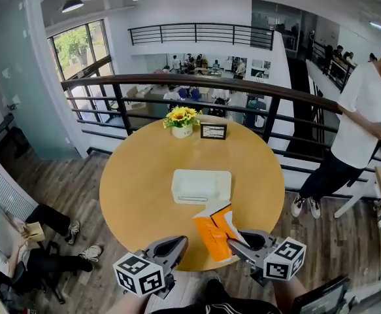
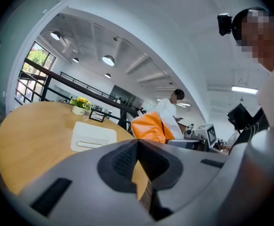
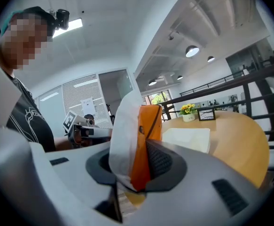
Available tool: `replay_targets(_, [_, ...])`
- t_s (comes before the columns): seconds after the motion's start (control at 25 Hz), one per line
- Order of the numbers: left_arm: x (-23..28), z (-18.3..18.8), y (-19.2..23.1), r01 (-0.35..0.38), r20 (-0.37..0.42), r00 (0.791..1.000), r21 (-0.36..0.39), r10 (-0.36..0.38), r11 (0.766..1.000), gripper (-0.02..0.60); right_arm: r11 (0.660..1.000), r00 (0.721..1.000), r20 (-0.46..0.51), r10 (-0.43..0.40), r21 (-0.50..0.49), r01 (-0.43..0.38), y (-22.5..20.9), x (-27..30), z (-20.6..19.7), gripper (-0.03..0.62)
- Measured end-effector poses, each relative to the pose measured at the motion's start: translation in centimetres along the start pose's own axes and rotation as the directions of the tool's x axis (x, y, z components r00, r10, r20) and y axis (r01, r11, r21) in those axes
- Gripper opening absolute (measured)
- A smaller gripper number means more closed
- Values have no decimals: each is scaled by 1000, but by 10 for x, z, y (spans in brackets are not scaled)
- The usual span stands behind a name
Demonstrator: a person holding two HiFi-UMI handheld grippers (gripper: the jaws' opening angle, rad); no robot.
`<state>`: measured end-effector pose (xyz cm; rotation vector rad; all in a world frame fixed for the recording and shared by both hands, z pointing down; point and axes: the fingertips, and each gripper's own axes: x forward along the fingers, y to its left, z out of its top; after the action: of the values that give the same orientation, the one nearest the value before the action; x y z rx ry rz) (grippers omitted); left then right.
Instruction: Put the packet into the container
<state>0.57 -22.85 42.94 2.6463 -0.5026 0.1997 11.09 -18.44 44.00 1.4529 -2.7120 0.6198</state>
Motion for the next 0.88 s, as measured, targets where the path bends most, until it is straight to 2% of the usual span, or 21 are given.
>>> replay_targets(0.2, [24,9,15,-3,-3,1000,-17,3,1000,5,997,997,-67,29,-63,-33,-24,21,8,112])
replay_targets(0.44, [27,12,41,-49,-3,999,-42,49,998,5,983,987,-153,48,-167,-73,-52,53,23,112])
replay_targets(0.72, [28,28,68,-116,22,993,-86,118,990,5,921,954,-292,63,-351,-169,-84,100,53,112])
replay_targets(0.88, [31,35,79,-137,33,990,-97,140,986,5,888,925,-372,78,-395,-234,-104,130,58,112])
